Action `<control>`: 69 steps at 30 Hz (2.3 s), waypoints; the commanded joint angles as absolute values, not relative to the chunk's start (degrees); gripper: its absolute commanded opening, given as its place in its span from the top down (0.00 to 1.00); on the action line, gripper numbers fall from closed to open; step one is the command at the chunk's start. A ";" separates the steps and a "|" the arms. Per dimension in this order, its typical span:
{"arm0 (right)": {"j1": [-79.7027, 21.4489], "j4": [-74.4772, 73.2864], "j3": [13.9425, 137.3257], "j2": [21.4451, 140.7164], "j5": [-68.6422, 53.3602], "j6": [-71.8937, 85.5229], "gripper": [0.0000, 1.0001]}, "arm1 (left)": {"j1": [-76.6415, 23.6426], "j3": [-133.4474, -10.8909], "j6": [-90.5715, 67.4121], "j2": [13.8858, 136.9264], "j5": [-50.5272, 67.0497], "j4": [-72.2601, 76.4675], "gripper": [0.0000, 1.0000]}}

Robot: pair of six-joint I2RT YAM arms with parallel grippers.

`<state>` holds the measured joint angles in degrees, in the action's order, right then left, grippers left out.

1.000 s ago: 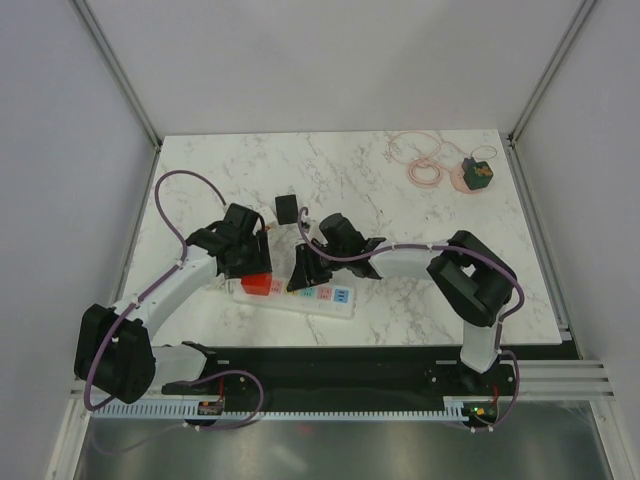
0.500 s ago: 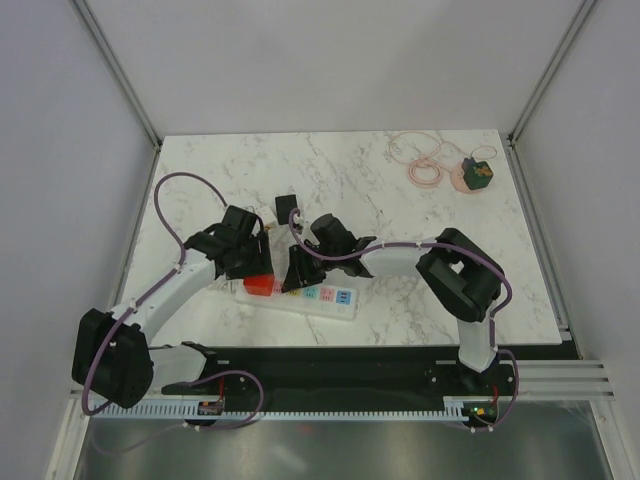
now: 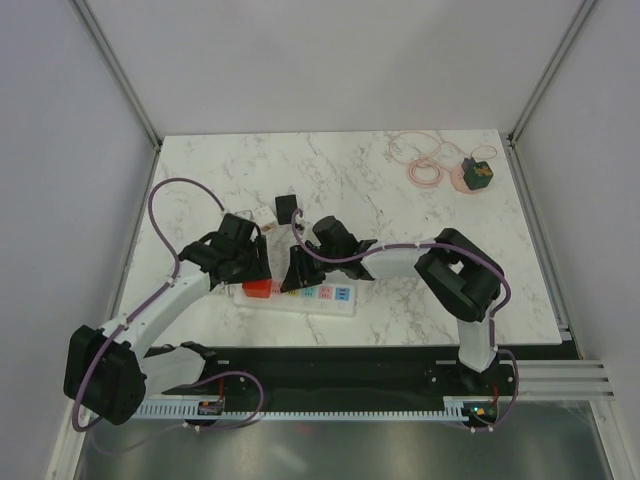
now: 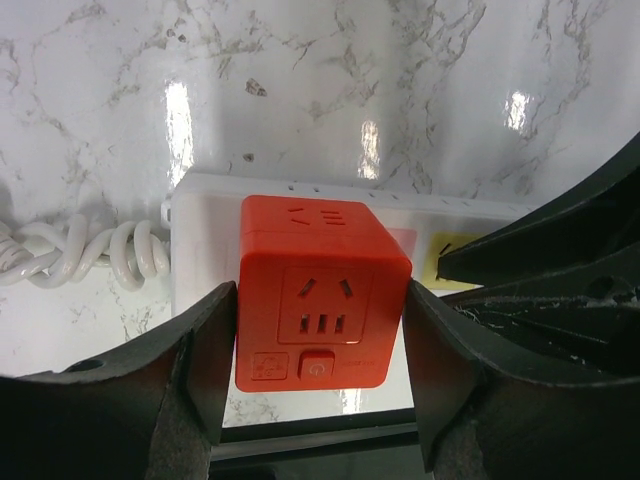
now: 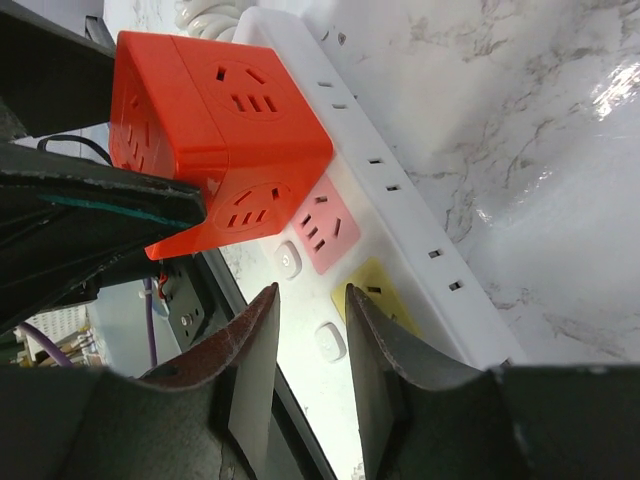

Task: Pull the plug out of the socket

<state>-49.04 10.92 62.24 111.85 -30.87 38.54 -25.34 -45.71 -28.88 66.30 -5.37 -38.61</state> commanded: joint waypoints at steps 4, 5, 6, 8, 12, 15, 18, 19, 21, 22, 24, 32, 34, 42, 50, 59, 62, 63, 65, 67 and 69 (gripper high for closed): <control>-49.57 7.12 59.15 116.89 -25.49 37.53 0.58 | -26.28 -44.74 -30.67 58.63 -2.46 -30.86 0.98; -49.48 7.12 59.15 116.98 -25.49 37.44 0.59 | -26.37 -44.56 -30.76 58.28 -2.20 -30.41 0.98; -49.57 7.12 59.24 116.90 -25.49 37.44 0.58 | -26.28 -44.47 -31.11 57.84 -2.20 -29.80 0.98; -49.57 6.94 59.24 116.89 -25.49 37.44 0.59 | -26.37 -44.30 -32.69 57.04 -2.37 -29.27 0.98; -49.57 7.03 59.15 117.16 -25.75 37.27 0.58 | -26.10 -46.84 -36.91 60.37 -3.34 -33.56 0.98; -49.57 6.94 59.15 117.25 -26.28 37.27 0.58 | -26.02 -48.25 -35.78 63.37 -2.11 -34.54 0.98; -49.66 7.03 58.89 116.89 -26.28 37.35 0.58 | -26.10 -48.60 -33.76 62.93 -4.04 -35.42 0.98; -49.66 7.03 58.80 116.72 -26.19 37.44 0.58 | -26.10 -48.95 -33.05 62.58 -4.74 -36.03 0.98; -49.57 7.21 58.71 116.89 -26.10 37.35 0.58 | -26.10 -49.48 -32.52 61.44 -5.97 -36.56 0.98; -49.66 7.29 58.71 117.16 -26.19 37.35 0.58 | -26.02 -50.27 -32.17 61.35 -5.98 -36.91 0.98; -49.57 7.38 58.80 117.42 -26.72 37.44 0.58 | -26.02 -51.23 -31.82 61.78 -5.45 -37.52 0.98; -49.57 7.73 58.71 116.81 -27.25 37.53 0.58 | -25.84 -52.82 -32.69 60.29 -7.99 -38.85 0.98; -49.57 8.96 58.27 116.72 -28.03 38.23 0.58 | -25.84 -53.00 -32.61 59.77 -9.13 -38.76 0.98; -49.57 8.88 59.85 114.00 -28.74 38.15 0.57 | -25.66 -48.80 -34.01 56.78 -23.01 -32.28 0.98; -49.57 2.82 68.10 111.98 -31.02 35.86 0.57 | -23.73 -40.61 -38.41 55.28 -31.37 -11.17 0.98; -47.73 -1.13 72.69 105.21 -31.46 34.89 0.52 | -19.43 -32.70 -27.42 65.56 -29.89 17.55 0.98; -46.23 -1.41 70.14 101.53 -31.64 34.37 0.52 | -16.79 -29.89 -26.38 69.07 -27.43 27.22 0.98; -45.80 -1.41 69.35 100.82 -31.64 34.28 0.52 | -16.53 -30.06 -24.54 70.30 -27.33 30.03 0.98; -44.57 -1.41 67.08 99.06 -31.90 34.10 0.52 | -16.18 -31.63 -23.39 74.07 -27.86 30.93 0.98; -43.77 -1.32 65.66 98.09 -31.82 33.93 0.52 | -15.74 -31.64 -23.03 76.28 -26.82 36.09 0.98; -43.33 -1.23 63.73 96.68 -31.55 33.84 0.52 | -15.12 -32.69 -23.29 79.35 -25.41 38.14 0.98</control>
<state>-43.83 -0.86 66.39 99.02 -31.27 35.14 -15.88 -29.98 -26.26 76.95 -26.06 24.58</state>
